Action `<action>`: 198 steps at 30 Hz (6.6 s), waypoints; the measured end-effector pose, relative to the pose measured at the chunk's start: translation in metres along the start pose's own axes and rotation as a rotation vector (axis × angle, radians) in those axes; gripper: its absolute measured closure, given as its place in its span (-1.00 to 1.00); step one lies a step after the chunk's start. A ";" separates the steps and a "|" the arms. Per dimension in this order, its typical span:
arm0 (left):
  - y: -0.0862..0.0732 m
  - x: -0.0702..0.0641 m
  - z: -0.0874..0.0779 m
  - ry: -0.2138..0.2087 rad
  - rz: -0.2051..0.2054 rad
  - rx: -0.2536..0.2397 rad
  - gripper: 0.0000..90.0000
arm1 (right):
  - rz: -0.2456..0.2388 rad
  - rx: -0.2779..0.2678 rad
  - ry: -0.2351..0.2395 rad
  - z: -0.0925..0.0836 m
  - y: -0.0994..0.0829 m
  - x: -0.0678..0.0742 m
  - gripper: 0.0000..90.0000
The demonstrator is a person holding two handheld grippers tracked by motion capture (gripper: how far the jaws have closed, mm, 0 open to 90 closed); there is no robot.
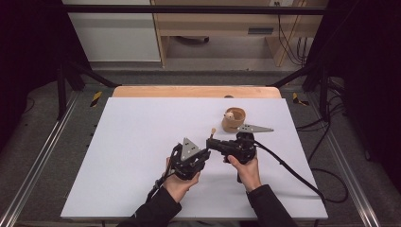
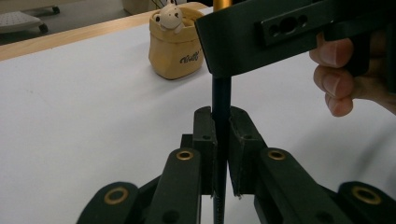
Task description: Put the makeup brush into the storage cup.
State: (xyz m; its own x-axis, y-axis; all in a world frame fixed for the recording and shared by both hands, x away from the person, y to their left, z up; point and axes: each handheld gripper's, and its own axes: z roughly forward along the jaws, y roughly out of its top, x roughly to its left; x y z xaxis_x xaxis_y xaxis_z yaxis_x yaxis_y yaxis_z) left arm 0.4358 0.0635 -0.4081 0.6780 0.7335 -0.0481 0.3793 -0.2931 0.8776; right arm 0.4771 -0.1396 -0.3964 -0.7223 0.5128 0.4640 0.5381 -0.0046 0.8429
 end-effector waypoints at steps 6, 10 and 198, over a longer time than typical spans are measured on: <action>-0.001 0.002 -0.007 -0.009 0.054 -0.020 0.59 | -0.033 -0.006 -0.039 -0.003 0.001 0.000 0.86; -0.005 0.009 -0.013 -0.015 0.061 -0.023 0.44 | -0.052 -0.015 -0.064 -0.006 0.002 -0.001 0.86; -0.085 0.151 -0.124 0.133 -0.045 -0.088 -0.83 | -0.044 -0.046 -0.663 -0.001 0.063 -0.128 0.80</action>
State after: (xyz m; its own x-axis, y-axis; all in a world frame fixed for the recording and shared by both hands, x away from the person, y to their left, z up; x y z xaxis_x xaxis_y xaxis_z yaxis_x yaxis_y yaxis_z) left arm 0.4284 0.2754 -0.4310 0.5704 0.8208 -0.0299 0.3466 -0.2075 0.9148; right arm 0.6031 -0.2060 -0.4022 -0.3147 0.9328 0.1756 0.4848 -0.0010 0.8746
